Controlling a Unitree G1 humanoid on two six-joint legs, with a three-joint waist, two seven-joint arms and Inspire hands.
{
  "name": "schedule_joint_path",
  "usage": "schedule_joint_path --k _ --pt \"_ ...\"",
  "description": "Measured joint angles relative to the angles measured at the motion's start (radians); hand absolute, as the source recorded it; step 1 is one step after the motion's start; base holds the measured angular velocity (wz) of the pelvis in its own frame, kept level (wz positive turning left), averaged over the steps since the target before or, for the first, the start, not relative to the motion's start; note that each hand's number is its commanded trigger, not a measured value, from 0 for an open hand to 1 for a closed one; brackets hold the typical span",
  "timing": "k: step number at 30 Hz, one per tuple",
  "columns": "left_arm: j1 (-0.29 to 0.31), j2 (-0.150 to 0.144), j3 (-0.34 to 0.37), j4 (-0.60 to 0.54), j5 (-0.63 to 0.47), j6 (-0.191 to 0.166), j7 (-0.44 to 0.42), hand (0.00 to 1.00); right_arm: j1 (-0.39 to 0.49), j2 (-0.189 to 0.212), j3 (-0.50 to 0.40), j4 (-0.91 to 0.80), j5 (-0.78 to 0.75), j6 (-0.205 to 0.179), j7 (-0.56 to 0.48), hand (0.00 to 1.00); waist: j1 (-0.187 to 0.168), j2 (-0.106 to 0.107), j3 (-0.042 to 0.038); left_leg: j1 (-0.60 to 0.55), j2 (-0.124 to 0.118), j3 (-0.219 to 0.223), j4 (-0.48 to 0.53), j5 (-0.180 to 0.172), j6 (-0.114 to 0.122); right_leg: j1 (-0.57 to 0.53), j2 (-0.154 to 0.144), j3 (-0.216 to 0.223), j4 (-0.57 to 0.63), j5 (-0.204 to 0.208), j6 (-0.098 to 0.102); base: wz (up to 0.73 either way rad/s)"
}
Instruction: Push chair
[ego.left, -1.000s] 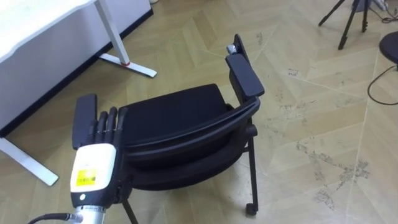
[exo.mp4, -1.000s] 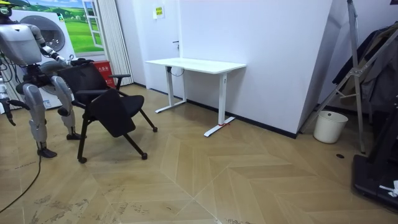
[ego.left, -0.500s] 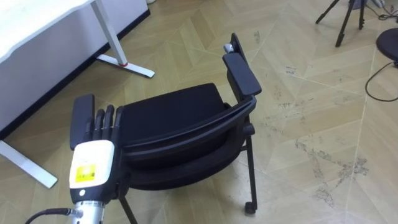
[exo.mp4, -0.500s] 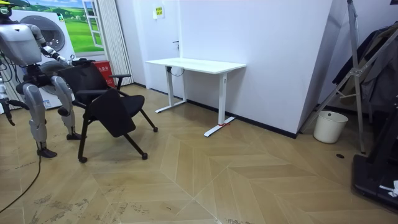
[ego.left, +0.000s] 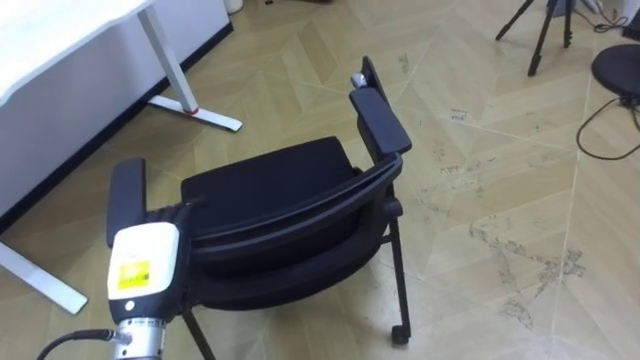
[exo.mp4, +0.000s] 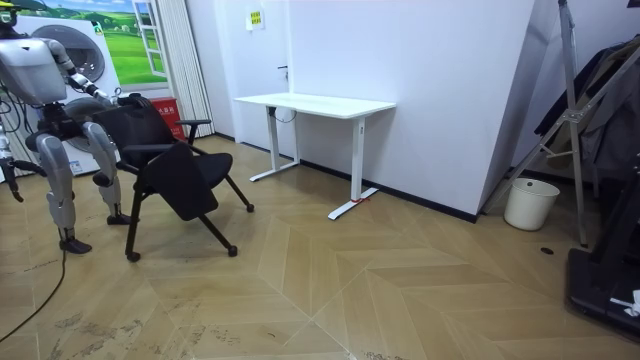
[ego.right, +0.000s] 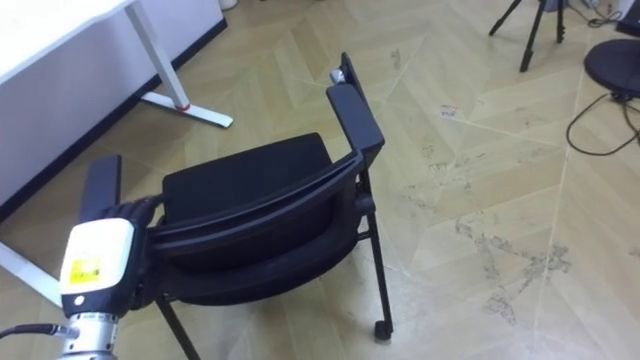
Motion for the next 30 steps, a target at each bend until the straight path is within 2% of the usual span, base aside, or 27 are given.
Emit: schedule_joint_path --k 8,16,19,25,30 --pt "-0.033 0.000 0.001 0.012 0.000 0.016 -0.007 1.00 -0.003 0.000 0.000 0.000 0.000 0.000 -0.007 0.00 -0.002 -0.001 -0.0003 0.000 0.000 0.000 0.000 0.000 0.000 0.002 0.000 0.001 0.000 0.000 0.000 0.00" --pt "-0.030 -0.001 -0.010 0.008 0.010 0.018 -0.004 1.00 -0.004 0.003 0.002 0.001 0.037 0.002 0.035 0.00 -0.002 -0.001 -0.0005 0.001 -0.001 0.000 -0.001 0.000 0.000 0.003 0.000 0.011 0.000 0.000 0.000 0.00" --pt "-0.030 -0.001 -0.011 0.008 0.010 0.020 -0.005 1.00 -0.002 0.005 0.002 0.007 0.088 0.021 0.072 0.00 -0.003 -0.001 -0.0004 0.003 0.000 0.003 -0.001 0.000 0.000 0.002 0.000 0.014 0.000 0.000 0.000 0.00" --pt "-0.011 0.001 0.003 0.003 0.010 0.027 -0.008 1.00 0.019 0.003 -0.046 0.044 0.134 0.024 0.132 0.00 -0.026 -0.002 -0.0007 0.014 0.000 0.010 -0.003 0.000 0.000 0.008 -0.001 0.015 -0.001 0.000 0.000 -0.02" --pt "-0.008 0.003 0.011 0.003 0.002 0.028 -0.025 1.00 0.072 -0.003 -0.078 0.059 0.148 0.063 0.148 0.00 -0.035 -0.002 -0.0020 0.021 0.000 0.013 -0.002 0.000 0.000 0.011 0.000 0.019 -0.001 0.000 0.000 -0.03"
